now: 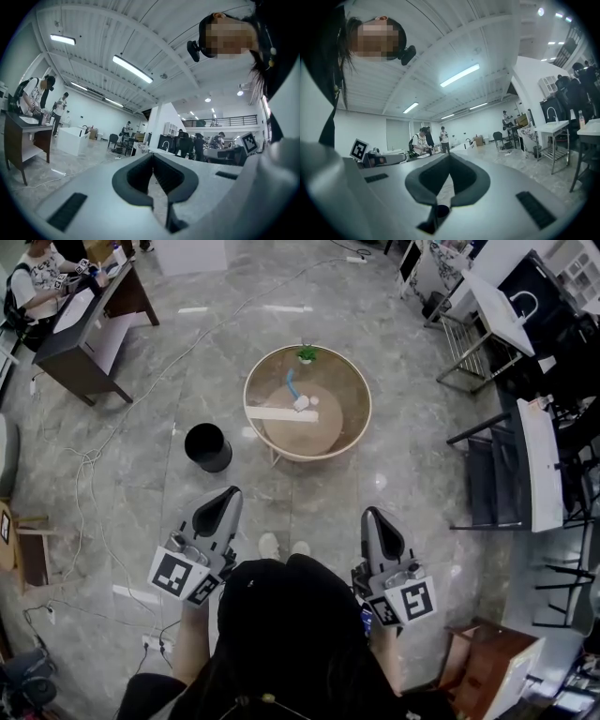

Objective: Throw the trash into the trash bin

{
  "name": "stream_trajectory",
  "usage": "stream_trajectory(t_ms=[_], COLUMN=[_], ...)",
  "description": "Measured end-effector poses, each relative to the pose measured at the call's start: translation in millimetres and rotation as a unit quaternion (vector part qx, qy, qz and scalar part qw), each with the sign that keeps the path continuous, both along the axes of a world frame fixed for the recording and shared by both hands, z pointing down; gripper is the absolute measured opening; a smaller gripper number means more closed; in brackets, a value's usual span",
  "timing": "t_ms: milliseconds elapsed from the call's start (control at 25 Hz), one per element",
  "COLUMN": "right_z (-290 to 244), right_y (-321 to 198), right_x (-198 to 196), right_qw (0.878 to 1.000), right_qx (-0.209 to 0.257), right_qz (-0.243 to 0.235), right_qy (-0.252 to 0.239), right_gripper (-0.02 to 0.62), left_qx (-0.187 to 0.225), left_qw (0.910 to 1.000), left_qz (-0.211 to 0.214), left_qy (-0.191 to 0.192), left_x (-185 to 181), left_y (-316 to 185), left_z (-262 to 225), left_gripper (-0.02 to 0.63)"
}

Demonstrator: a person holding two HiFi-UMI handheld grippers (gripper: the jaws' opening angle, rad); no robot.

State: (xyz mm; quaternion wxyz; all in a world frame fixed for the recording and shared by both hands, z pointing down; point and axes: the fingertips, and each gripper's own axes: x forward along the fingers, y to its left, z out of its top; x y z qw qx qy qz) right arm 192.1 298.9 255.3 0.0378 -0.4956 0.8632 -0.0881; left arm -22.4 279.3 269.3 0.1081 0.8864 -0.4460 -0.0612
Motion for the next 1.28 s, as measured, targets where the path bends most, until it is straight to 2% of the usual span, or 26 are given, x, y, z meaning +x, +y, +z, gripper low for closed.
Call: stream_trajectory(t_ms=[240, 280, 320, 360, 520, 720, 960, 1080, 1200, 1280], right_z=[15.6, 18.5, 21.7, 25.1, 37.8, 52.8, 78.9, 98.6, 124.0, 139.9], right_y=[-2.9, -4.5, -5.9, -7.1, -14.9, -39.8, -97.4, -135.5, -175.3, -202.3], right_x=[-9.6, -9.9, -11.0, -12.6, -17.5, -16.3, -19.2, -18.8, -16.5, -14.7], right_qw=[1.0, 1.0, 1.0, 0.999, 0.998, 0.997, 0.993, 0.989, 0.983, 0.979], right_qx=[-0.018, -0.023, -0.028, -0.033, -0.05, -0.065, -0.097, -0.12, -0.141, -0.155], right_qz=[-0.006, -0.004, -0.003, -0.004, -0.017, -0.029, -0.065, -0.078, -0.092, -0.104], right_qy=[-0.008, -0.009, -0.006, 0.0, 0.019, 0.017, 0.027, 0.048, 0.071, 0.084], right_gripper=[0.002, 0.002, 0.005, 0.012, 0.078, 0.103, 0.123, 0.153, 0.164, 0.175], left_qx=[0.003, 0.001, -0.002, -0.005, -0.007, -0.023, -0.037, -0.041, -0.059, -0.058], left_qw=[0.9991, 0.9987, 0.9982, 0.9977, 0.9973, 0.9974, 0.9979, 0.9978, 0.9976, 0.9972], left_qz=[0.037, 0.046, 0.056, 0.065, 0.072, 0.067, 0.052, 0.039, 0.027, 0.024], left_qy=[0.02, 0.02, 0.02, 0.02, 0.015, 0.013, 0.013, 0.034, 0.022, 0.04], left_x=[3.8, 5.6, 7.8, 9.6, 15.1, 18.1, 19.0, 22.4, 26.1, 35.0], left_y=[-1.9, -1.9, -1.6, -1.2, -3.5, -22.4, -73.1, -110.9, -147.6, -174.8], left_z=[1.2, 2.0, 3.2, 4.6, 7.5, 19.7, 35.9, 34.0, 47.5, 44.2], left_gripper=[0.01, 0.038, 0.105, 0.139, 0.141, 0.14, 0.141, 0.141, 0.141, 0.141])
